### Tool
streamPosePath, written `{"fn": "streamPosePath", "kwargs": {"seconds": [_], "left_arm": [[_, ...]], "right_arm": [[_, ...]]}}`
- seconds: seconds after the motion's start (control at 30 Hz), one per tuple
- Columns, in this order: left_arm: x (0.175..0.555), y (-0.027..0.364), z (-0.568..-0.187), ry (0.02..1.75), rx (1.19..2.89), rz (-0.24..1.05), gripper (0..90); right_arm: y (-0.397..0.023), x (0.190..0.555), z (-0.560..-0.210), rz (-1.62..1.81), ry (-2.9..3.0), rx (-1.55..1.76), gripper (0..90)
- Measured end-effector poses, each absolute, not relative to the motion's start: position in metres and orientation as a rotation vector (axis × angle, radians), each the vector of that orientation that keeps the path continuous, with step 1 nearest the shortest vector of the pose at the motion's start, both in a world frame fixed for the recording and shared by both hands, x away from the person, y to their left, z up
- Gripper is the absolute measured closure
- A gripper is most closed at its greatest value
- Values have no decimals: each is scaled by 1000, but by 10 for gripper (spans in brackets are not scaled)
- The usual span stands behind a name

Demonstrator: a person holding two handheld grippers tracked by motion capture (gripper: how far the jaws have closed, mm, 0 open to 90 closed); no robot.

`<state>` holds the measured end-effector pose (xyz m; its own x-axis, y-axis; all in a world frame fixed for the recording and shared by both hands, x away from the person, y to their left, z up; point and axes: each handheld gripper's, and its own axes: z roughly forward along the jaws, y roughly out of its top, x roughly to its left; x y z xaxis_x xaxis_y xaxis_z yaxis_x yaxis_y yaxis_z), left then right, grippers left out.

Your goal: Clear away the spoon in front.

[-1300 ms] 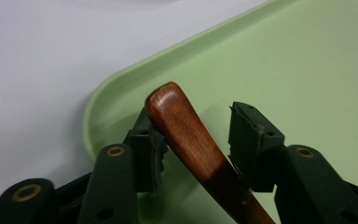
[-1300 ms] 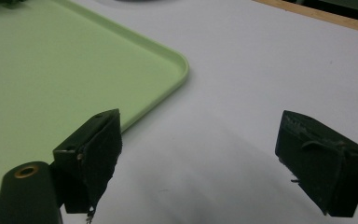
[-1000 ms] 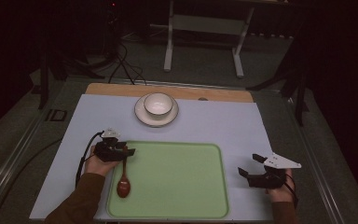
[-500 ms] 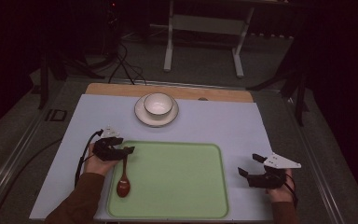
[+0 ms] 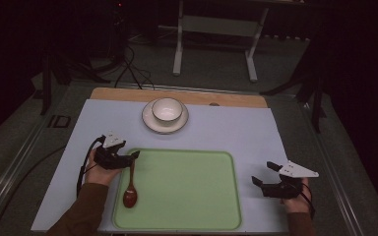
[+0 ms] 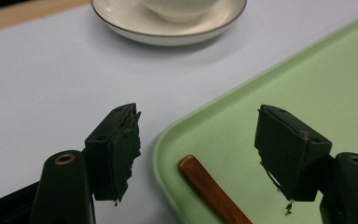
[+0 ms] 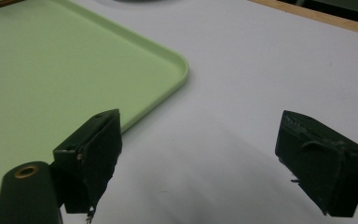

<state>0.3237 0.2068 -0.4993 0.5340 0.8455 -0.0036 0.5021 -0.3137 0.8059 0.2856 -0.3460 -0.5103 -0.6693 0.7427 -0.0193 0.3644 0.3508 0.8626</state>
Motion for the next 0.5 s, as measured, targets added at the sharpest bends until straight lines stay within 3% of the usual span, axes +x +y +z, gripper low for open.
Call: {"fn": "streamPosePath", "kwargs": {"seconds": [0.5], "left_arm": [[290, 245, -481, 1163, 1765, 728, 308]], "right_arm": [[-351, 283, -506, 1298, 2145, 968, 143]]}}
